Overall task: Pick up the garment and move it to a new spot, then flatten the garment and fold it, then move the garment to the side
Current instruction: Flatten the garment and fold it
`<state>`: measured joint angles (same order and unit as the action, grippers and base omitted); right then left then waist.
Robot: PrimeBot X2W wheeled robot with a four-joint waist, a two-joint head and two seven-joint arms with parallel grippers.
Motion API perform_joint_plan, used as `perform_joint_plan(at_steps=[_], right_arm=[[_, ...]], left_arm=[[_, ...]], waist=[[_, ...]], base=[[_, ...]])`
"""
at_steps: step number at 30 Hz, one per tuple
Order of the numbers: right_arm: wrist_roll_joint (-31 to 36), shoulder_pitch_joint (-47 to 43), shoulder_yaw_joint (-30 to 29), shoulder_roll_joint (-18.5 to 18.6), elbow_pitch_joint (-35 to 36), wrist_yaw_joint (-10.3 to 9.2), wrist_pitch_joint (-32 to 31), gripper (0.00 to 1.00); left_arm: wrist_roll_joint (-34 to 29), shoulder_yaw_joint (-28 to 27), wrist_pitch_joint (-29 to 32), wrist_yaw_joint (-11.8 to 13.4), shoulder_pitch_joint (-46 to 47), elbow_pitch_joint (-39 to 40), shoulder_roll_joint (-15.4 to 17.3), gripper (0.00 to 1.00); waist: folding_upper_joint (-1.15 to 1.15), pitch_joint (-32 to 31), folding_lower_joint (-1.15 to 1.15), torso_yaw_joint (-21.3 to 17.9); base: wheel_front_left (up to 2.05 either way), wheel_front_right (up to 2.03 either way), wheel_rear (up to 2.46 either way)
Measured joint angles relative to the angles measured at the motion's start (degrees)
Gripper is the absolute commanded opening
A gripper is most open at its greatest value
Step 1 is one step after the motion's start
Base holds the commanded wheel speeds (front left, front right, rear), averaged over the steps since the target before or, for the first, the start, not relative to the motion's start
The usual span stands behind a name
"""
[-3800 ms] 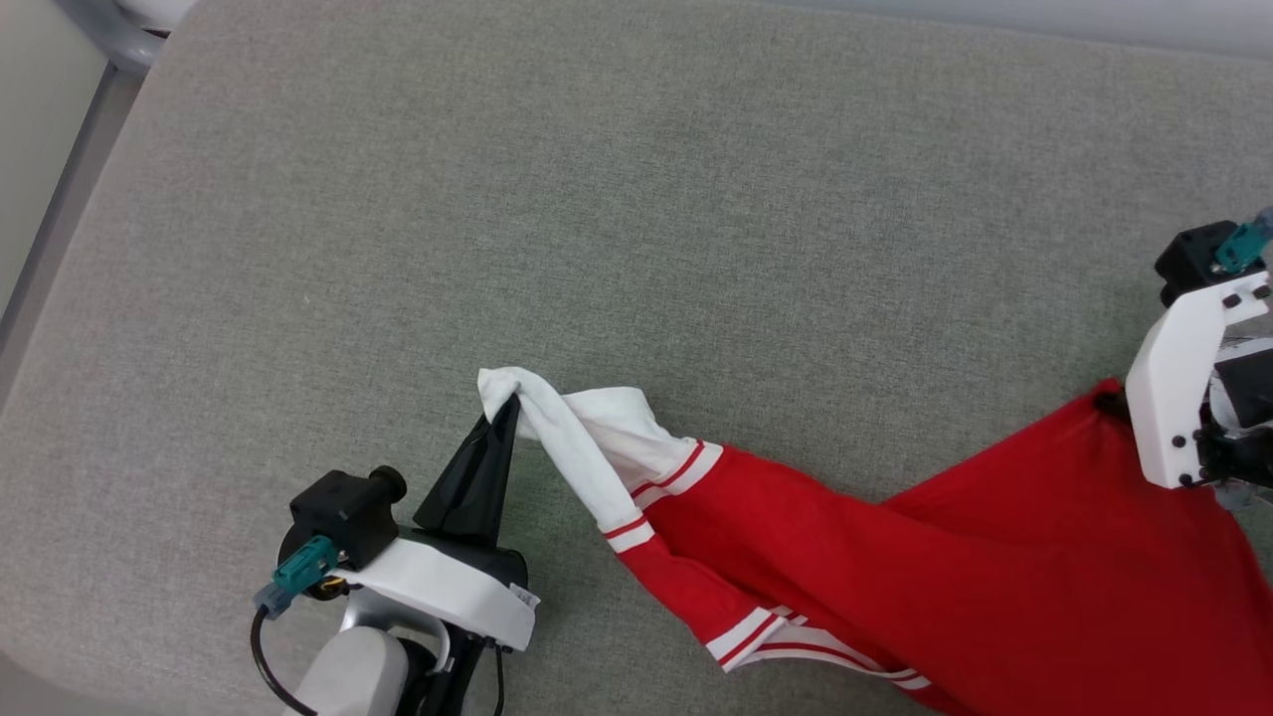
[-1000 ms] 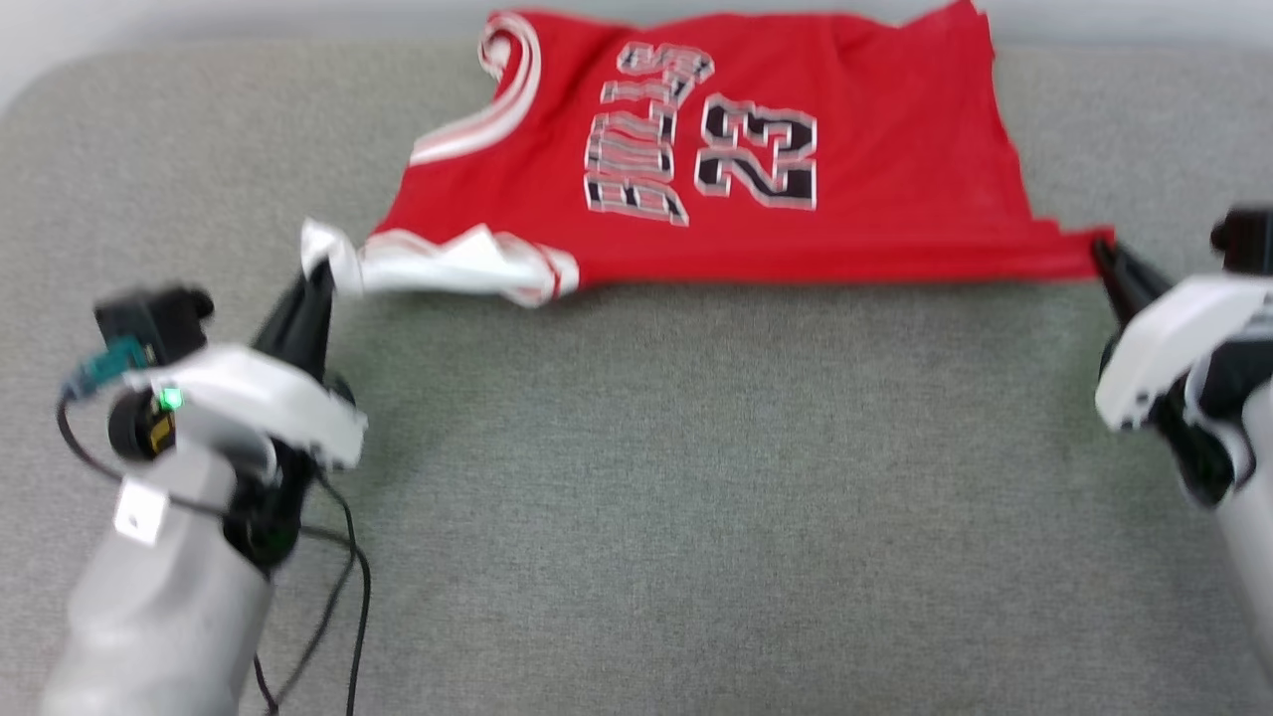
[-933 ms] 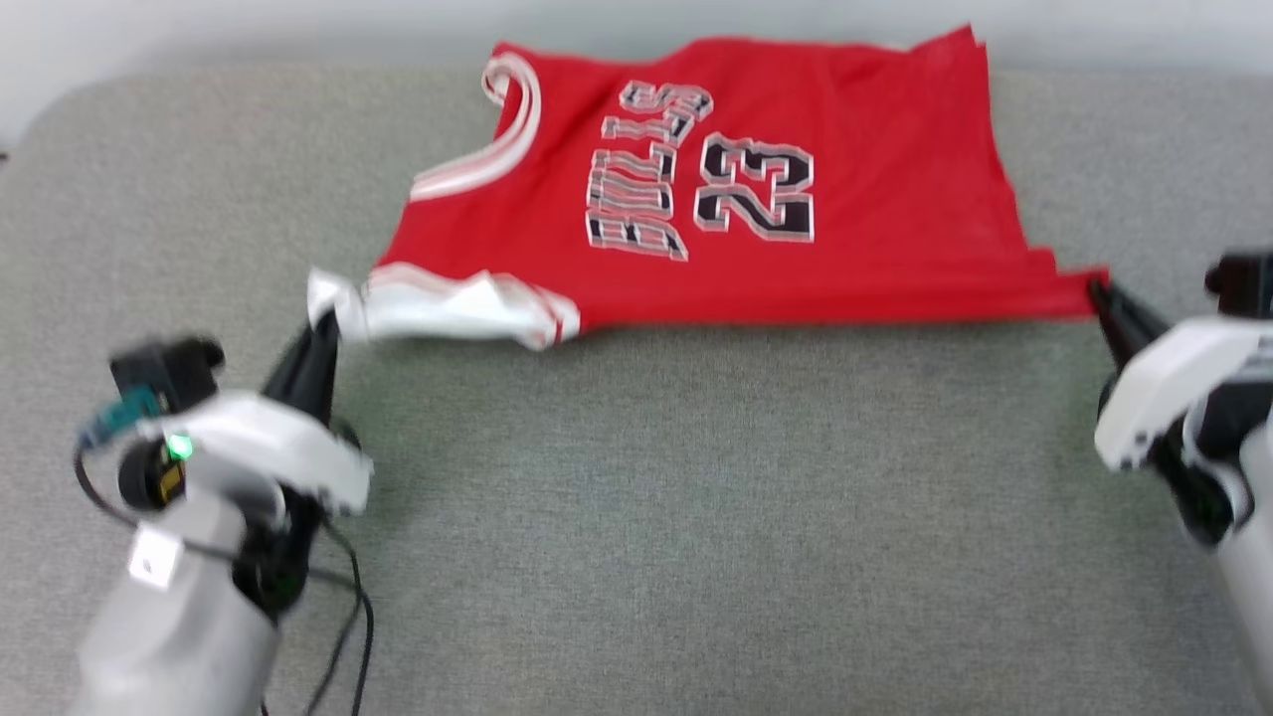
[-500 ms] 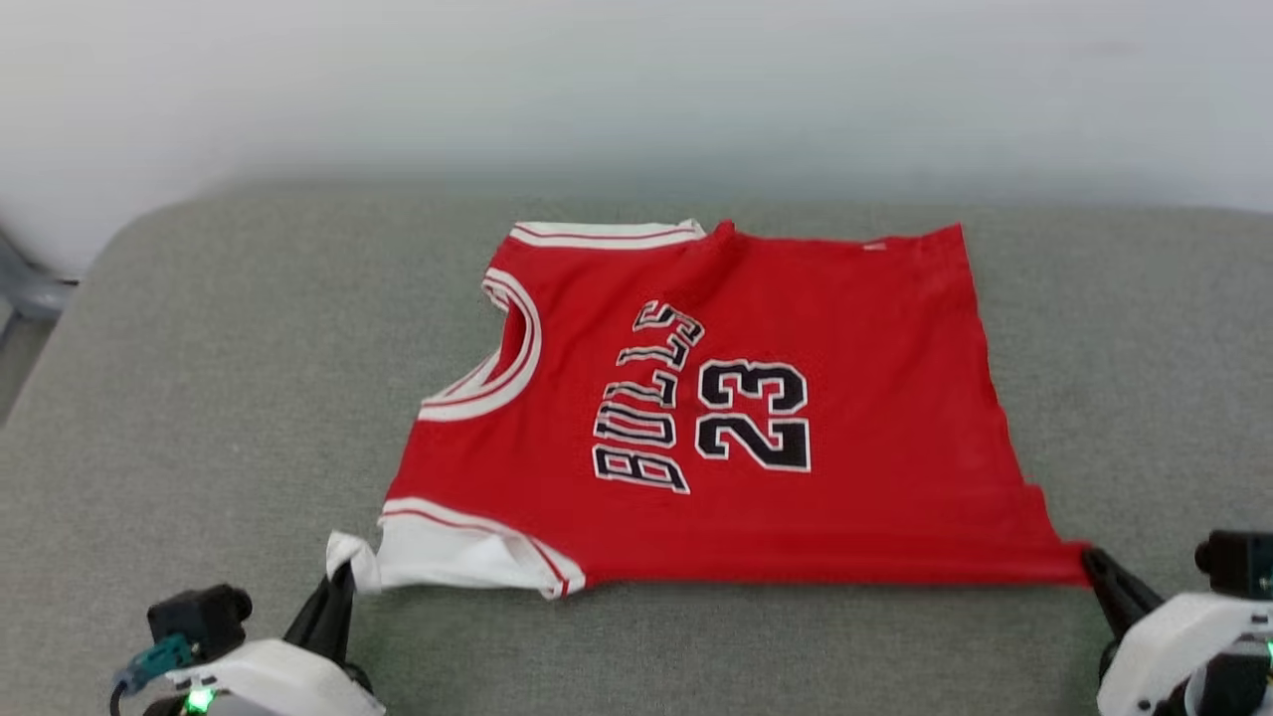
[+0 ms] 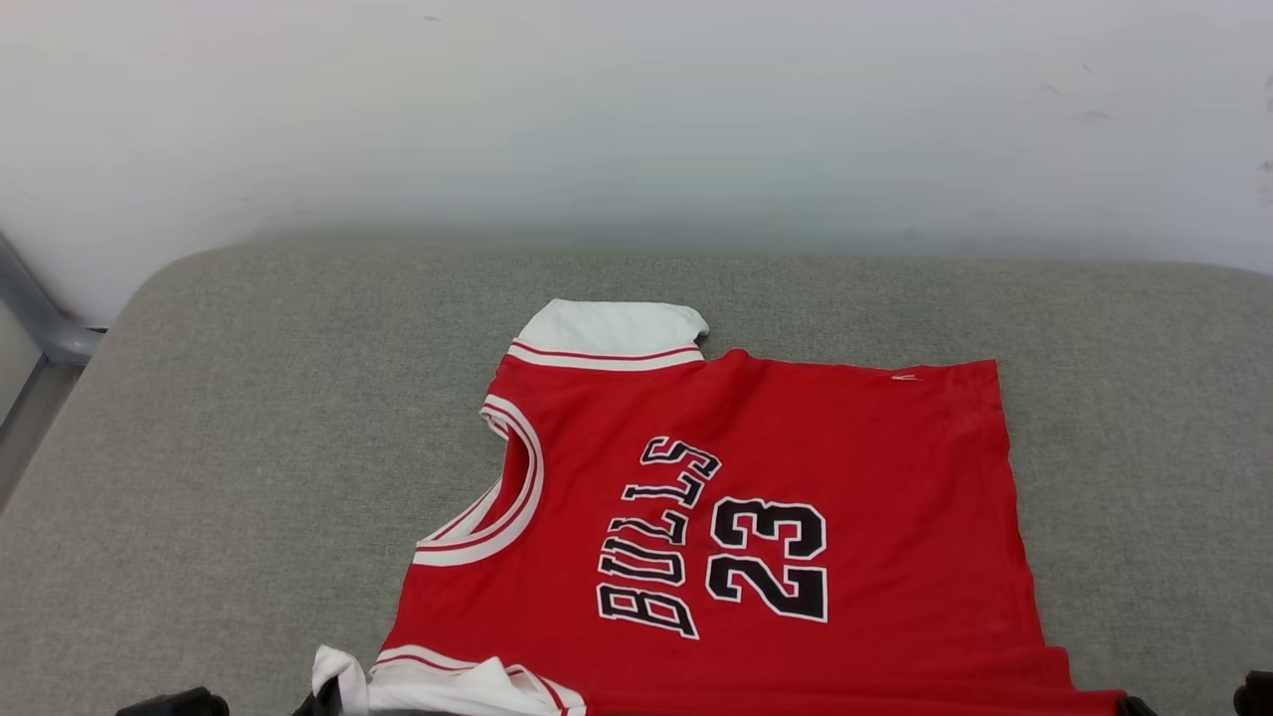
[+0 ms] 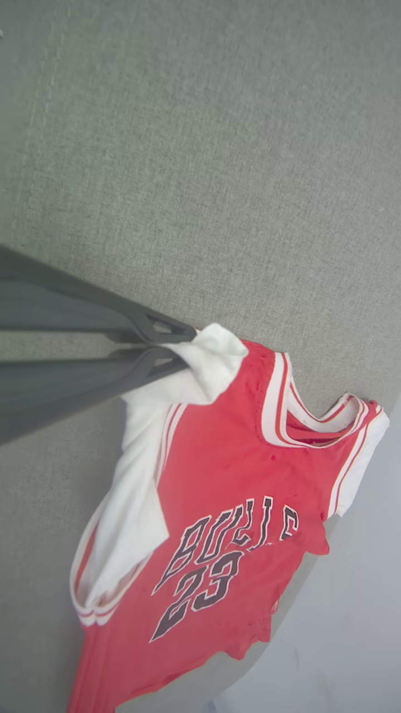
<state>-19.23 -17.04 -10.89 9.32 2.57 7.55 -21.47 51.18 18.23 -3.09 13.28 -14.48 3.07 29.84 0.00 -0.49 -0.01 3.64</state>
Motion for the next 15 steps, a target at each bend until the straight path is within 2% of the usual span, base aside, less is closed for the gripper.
perform_joint_plan(at_steps=[5, 10, 15], right_arm=[[0.8, 0.9, -0.7, -0.9, 3.0, 0.00, -2.7, 0.00], [2.2, 6.8, 0.4, -0.4, 3.4, -0.02, -3.6, 0.00], [2.8, 13.8, 2.5, 1.0, 1.6, -0.02, -3.6, 0.00]], left_arm=[[-0.8, -0.1, 1.0, 0.1, 2.4, 3.3, 1.3, 0.00], [-1.9, 0.5, 1.3, -2.7, 10.9, 1.9, 1.1, 0.00], [-2.3, 0.5, -0.5, -5.4, 18.6, -2.9, -0.5, 0.00]], waist=[[0.01, 1.5, 0.00, 0.2], [0.00, 4.9, 0.02, 0.1], [0.00, 9.3, 0.02, -0.3]], base=[[0.00, 0.00, 0.00], [0.00, 0.00, 0.00], [0.00, 0.00, 0.00]])
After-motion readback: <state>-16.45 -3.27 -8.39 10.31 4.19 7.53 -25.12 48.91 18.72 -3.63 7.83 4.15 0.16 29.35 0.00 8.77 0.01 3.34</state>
